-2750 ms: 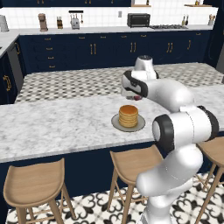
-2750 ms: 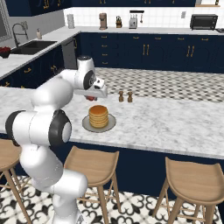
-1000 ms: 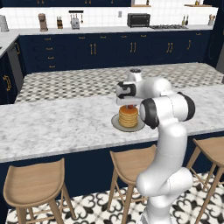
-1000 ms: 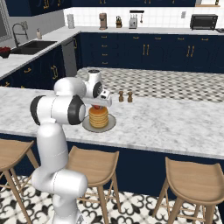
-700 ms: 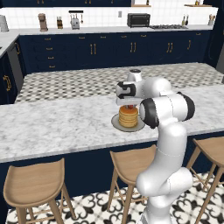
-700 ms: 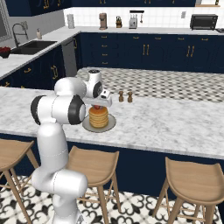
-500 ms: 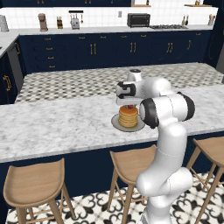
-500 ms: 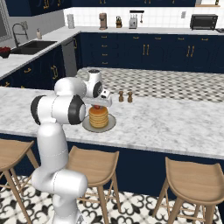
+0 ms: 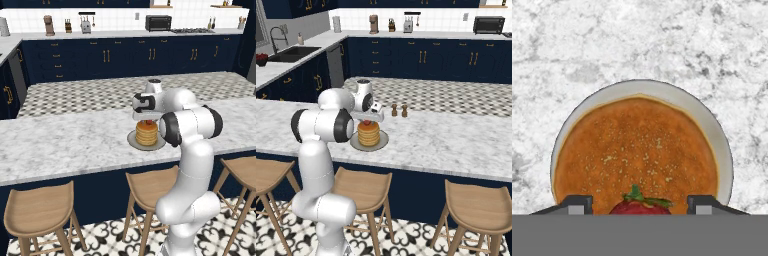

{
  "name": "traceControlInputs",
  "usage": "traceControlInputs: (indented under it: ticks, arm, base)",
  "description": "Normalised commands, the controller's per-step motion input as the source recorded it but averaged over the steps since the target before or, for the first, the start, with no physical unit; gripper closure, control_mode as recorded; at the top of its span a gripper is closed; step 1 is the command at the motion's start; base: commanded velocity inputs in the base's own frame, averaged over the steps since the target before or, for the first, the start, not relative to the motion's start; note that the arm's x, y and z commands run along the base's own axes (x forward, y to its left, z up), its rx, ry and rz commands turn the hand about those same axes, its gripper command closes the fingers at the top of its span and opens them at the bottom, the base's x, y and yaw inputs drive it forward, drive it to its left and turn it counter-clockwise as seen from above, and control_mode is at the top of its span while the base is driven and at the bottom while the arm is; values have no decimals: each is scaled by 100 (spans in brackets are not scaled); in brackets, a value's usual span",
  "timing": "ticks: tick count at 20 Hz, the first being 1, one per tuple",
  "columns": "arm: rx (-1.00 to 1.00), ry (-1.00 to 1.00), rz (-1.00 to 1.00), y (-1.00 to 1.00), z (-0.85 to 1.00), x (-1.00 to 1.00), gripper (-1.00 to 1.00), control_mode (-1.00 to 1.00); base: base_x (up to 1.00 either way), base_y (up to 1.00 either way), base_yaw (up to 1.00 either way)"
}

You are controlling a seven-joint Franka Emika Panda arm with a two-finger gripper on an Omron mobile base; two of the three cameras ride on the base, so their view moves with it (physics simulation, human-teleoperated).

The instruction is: Take the strawberry from the fridge and place it on top of the pancake, located on the dining counter.

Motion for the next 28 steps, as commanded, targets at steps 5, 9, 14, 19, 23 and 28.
traceControlInputs:
  ticks: [5,9,14,19,23,28]
  arm:
    - [0,-2,0,0,0,0,-100,-100]
    - [-2,-4,0,1,26,0,-100,-100]
    - [-1,-2,0,-7,43,-19,-100,-100]
    - [6,0,-1,-75,20,-85,-100,-100]
    - [22,0,0,-89,33,-100,-100,-100]
    - [26,-1,0,-53,45,-100,-100,-100]
  base:
    - [0,0,0]
    - [0,0,0]
    - [0,0,0]
    - [0,0,0]
    - [0,0,0]
    - [0,0,0]
